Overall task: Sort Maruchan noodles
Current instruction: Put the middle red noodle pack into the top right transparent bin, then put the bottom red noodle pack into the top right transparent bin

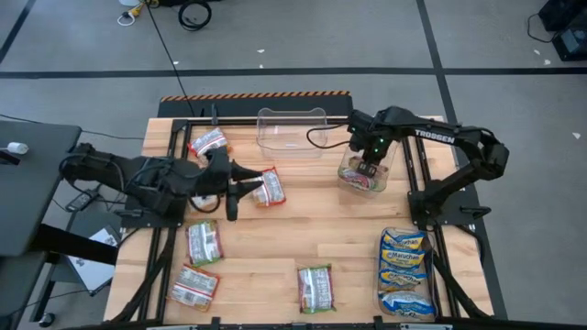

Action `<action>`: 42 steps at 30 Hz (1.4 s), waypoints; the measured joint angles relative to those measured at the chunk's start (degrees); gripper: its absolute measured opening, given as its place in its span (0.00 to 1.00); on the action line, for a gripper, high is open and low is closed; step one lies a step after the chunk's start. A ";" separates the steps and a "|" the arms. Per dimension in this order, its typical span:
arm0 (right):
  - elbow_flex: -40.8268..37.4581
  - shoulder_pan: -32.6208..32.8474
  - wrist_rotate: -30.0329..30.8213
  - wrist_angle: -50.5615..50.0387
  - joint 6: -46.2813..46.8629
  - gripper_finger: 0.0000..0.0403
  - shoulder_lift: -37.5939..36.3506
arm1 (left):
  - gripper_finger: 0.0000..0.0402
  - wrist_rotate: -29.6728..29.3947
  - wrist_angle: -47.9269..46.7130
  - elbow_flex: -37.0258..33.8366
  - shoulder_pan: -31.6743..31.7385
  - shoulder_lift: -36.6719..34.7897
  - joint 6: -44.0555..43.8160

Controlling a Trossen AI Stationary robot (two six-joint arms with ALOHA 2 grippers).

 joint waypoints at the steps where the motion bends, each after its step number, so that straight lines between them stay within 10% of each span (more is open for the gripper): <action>1: -0.86 0.00 -0.36 1.53 0.13 0.01 0.02 | 0.28 0.63 0.04 0.00 1.00 -0.01 0.00; 17: -4.05 0.13 2.56 9.03 -3.69 0.13 -0.05 | 0.29 3.91 -5.97 6.25 12.10 0.06 9.31; 23: 5.46 3.88 7.54 1.65 2.32 0.19 -0.22 | 0.29 14.44 -10.07 6.25 11.94 0.15 4.63; 42: 15.43 47.85 -1.17 16.90 57.31 0.19 13.94 | 0.28 24.46 -15.53 6.21 -5.34 -1.67 -2.77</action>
